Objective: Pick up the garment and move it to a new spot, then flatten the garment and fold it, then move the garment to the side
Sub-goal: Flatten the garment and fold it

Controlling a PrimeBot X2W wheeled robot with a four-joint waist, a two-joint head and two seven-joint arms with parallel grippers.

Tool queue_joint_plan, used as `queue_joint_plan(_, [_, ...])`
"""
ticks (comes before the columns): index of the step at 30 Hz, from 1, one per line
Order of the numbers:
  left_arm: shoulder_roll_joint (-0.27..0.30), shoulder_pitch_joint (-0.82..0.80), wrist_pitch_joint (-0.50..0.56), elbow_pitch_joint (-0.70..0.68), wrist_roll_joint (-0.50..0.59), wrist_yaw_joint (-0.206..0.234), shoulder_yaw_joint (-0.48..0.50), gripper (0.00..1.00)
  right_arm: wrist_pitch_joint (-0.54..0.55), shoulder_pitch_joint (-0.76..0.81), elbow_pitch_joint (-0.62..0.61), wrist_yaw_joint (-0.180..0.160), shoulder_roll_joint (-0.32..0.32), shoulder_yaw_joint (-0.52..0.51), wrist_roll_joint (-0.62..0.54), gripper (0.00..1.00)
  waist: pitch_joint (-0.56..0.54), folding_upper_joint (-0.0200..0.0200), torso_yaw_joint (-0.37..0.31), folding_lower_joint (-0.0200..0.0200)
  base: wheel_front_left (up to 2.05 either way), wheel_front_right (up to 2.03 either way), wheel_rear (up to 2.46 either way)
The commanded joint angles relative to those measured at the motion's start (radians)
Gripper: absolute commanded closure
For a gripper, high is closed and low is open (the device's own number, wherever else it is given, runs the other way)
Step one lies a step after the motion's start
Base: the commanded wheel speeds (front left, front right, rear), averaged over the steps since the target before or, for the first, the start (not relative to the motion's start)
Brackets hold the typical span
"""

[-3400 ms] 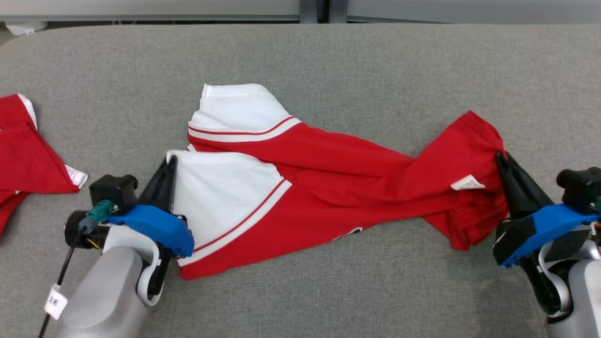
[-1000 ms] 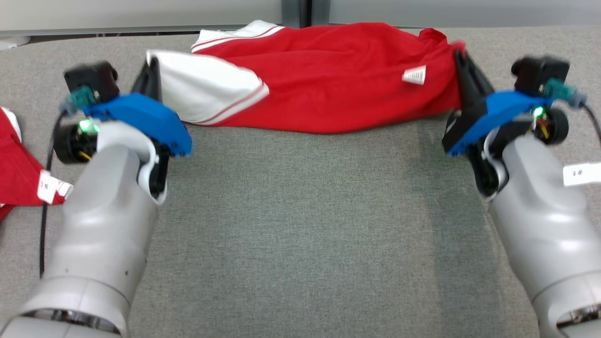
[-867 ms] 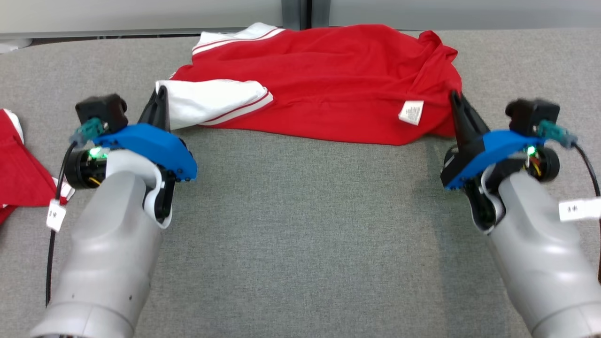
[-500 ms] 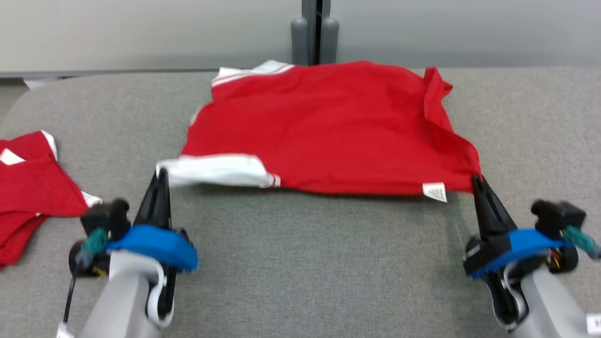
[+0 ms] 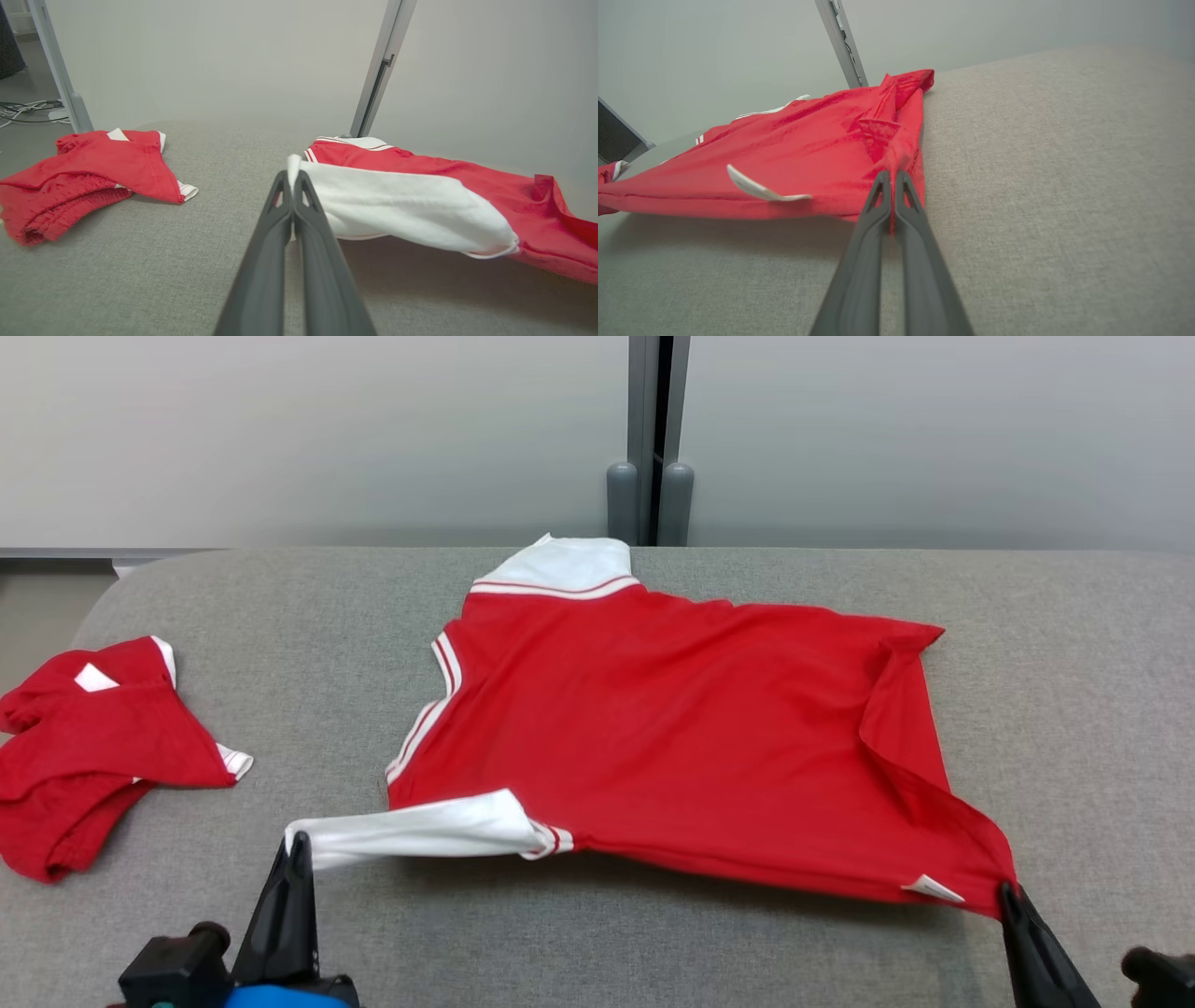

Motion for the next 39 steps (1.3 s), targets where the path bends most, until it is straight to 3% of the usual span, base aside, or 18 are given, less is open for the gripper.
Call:
queue_joint_plan(1, [0.011, 0.024, 0.022, -0.042, 0.008, 0.018, 0.002, 1.0, 0.019, 0.035, -0.034, 0.0, 0.005, -0.017, -0.012, 1.0, -0.002, 0.0002, 0.0, 0.0002, 0.0, 0.0, 0.0])
queue_joint_plan(9, [0.044, 0.154, 0.183, -0.292, 0.024, 0.082, -0.016, 1.0, 0.167, 0.19, -0.218, 0.0, 0.041, -0.077, -0.043, 1.0, -0.014, 0.0002, -0.003, 0.0002, 0.0, 0.0, 0.0])
queue_joint_plan(14, [0.057, 0.148, 0.234, -0.316, 0.011, 0.077, -0.028, 1.0, 0.224, 0.203, -0.252, 0.0, 0.048, -0.085, -0.049, 1.0, -0.003, 0.0002, -0.011, 0.0002, 0.0, 0.0, 0.0])
queue_joint_plan(27, [0.098, -0.133, 0.205, -0.052, -0.034, -0.084, -0.049, 1.0, 0.262, -0.037, -0.108, 0.0, 0.048, -0.073, -0.053, 1.0, 0.107, 0.0002, -0.037, 0.0002, 0.0, 0.0, 0.0])
queue_joint_plan(36, [0.069, -0.32, 0.102, 0.183, -0.047, -0.182, -0.084, 1.0, 0.202, -0.193, 0.064, 0.0, 0.017, -0.057, -0.057, 1.0, 0.154, 0.0002, -0.037, 0.0002, 0.0, 0.0, 0.0])
queue_joint_plan(37, [0.065, -0.335, 0.085, 0.205, -0.045, -0.189, -0.089, 0.84, 0.192, -0.199, 0.08, 0.0, 0.014, -0.057, -0.059, 0.69, 0.155, 0.0002, -0.036, 0.0002, 0.0, 0.0, 0.0])
queue_joint_plan(38, [0.06, -0.345, 0.075, 0.227, -0.04, -0.196, -0.099, 0.27, 0.182, -0.201, 0.092, 0.0, 0.012, -0.057, -0.061, 0.54, 0.157, 0.0002, -0.034, 0.0002, 0.0, 0.0, 0.0])
queue_joint_plan(39, [0.05, -0.353, 0.058, 0.245, -0.043, -0.2, -0.104, 0.0, 0.165, -0.206, 0.101, 0.0, 0.011, -0.057, -0.062, 0.11, 0.158, 0.0002, -0.034, 0.0002, 0.0, 0.0, 0.0])
